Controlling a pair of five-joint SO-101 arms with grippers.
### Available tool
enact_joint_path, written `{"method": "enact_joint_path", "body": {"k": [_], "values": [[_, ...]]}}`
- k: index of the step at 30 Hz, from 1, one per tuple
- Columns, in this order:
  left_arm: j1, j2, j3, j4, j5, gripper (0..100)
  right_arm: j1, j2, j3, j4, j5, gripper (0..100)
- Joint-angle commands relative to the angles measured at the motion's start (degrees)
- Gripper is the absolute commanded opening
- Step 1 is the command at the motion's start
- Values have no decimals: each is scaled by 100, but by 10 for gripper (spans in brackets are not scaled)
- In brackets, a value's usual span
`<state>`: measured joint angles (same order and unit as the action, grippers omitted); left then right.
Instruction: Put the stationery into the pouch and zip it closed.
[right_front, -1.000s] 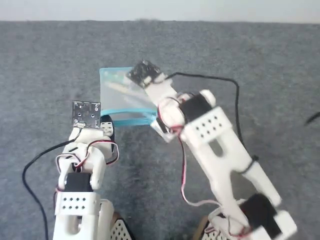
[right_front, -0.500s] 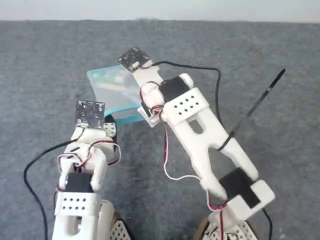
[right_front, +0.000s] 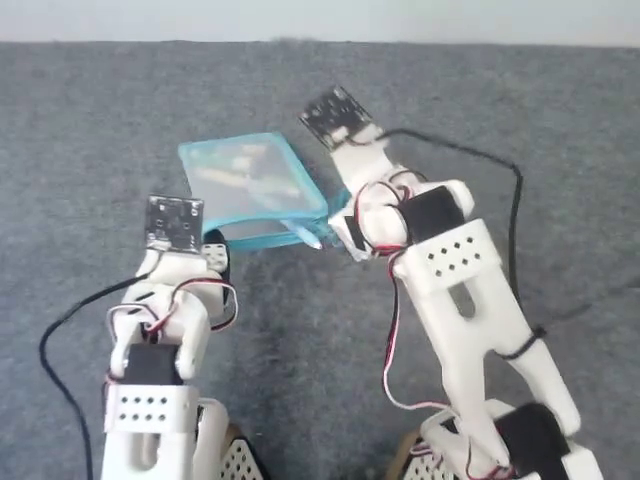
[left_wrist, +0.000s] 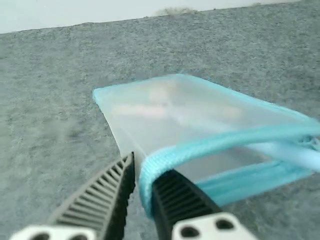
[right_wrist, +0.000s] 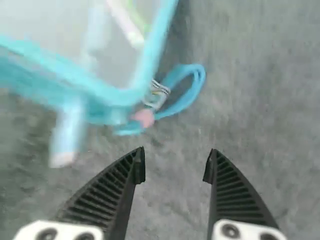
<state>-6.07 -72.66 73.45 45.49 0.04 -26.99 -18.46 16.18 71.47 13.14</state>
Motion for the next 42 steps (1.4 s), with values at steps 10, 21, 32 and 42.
{"method": "enact_joint_path", "body": {"k": [10,21,32,42], "values": [[-413,-35,-356,-237,-53,11,4,-690,1433,-1473,114,194],[-985,0,-892,-264,378,11,-207,-2255,2567,-1534,114,194],[1363,-44,101,-299,-492,11,-180,-2484,2655,-1481,114,193],[105,-18,-189,-299,229,11,-242,-2484,2840,-1508,105,194]]}}
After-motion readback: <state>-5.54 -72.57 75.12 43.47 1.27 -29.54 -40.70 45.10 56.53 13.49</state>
